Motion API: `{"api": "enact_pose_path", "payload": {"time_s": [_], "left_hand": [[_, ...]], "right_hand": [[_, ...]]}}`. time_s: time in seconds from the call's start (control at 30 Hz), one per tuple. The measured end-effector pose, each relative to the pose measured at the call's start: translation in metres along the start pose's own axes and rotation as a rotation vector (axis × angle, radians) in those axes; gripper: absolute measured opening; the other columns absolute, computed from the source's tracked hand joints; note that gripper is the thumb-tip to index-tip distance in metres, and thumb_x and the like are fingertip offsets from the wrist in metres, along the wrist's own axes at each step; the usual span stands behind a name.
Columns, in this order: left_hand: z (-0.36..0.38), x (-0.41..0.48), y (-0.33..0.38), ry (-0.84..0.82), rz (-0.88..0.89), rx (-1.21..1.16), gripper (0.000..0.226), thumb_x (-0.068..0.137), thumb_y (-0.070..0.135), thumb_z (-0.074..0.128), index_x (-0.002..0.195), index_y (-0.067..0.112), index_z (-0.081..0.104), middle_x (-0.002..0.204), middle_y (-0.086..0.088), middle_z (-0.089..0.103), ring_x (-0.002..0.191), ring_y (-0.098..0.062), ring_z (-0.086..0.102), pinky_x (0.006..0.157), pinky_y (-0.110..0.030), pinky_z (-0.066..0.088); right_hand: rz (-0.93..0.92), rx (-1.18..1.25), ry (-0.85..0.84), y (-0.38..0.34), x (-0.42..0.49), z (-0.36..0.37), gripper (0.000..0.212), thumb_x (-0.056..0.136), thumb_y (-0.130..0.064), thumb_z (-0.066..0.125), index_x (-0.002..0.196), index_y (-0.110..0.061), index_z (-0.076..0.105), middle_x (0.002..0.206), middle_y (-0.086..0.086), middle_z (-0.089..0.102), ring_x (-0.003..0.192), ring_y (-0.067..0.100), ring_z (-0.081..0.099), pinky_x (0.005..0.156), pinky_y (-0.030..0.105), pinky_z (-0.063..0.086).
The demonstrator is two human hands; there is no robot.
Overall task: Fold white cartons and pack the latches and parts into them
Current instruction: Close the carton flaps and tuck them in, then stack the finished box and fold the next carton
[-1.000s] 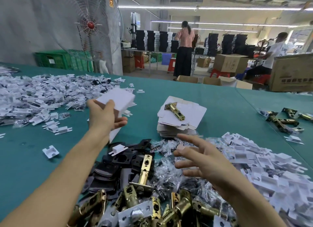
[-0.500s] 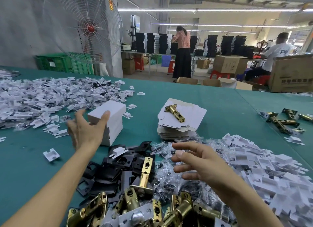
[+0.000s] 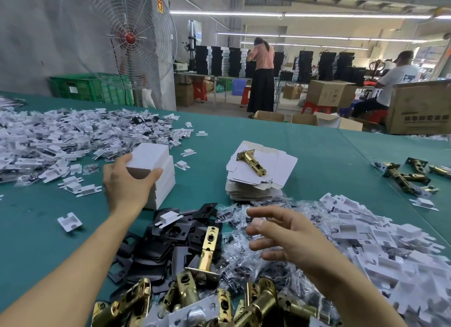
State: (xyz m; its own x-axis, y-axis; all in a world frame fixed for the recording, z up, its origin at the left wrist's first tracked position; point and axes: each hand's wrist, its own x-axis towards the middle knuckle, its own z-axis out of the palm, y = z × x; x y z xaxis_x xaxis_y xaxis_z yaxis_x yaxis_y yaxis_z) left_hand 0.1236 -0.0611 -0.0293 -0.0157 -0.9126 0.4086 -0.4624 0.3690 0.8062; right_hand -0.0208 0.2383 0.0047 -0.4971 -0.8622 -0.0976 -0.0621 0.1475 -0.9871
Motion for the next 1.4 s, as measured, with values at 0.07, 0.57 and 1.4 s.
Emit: {"api": "enact_pose_path", "payload": {"time_s": [0.07,0.57,1.4], "left_hand": [[0.0,0.002,-0.002,-0.006,0.019,0.023,0.076,0.07,0.047,0.085,0.133,0.019,0.053,0.131,-0.014,0.046,0.12,-0.033,0.047,0.095,-0.044,0.042],[0.006,0.007,-0.006,-0.048,0.053,0.071,0.072,0.073,0.045,0.083,0.131,0.021,0.048,0.128,-0.014,0.042,0.115,-0.036,0.049,0.087,-0.04,0.041],[0.102,-0.049,0.129,-0.885,0.616,0.332,0.039,0.092,0.043,0.058,0.125,0.024,0.05,0.114,-0.007,0.064,0.106,-0.032,0.06,0.086,-0.042,0.051]], "right_hand": [[0.001,-0.009,0.002,0.0,0.0,0.001,0.02,0.093,-0.028,0.066,0.113,-0.031,0.068,0.097,-0.004,0.076,0.081,0.014,0.072,0.072,0.026,0.057],[0.006,-0.05,0.032,-0.006,-0.005,0.0,0.018,0.092,-0.029,0.066,0.11,-0.03,0.07,0.098,-0.002,0.076,0.081,0.015,0.072,0.073,0.028,0.057],[-0.078,-1.034,0.539,-0.006,0.198,-0.038,0.032,0.093,-0.042,0.058,0.081,-0.012,0.058,0.096,0.015,0.065,0.094,0.035,0.06,0.069,0.033,0.043]]}}
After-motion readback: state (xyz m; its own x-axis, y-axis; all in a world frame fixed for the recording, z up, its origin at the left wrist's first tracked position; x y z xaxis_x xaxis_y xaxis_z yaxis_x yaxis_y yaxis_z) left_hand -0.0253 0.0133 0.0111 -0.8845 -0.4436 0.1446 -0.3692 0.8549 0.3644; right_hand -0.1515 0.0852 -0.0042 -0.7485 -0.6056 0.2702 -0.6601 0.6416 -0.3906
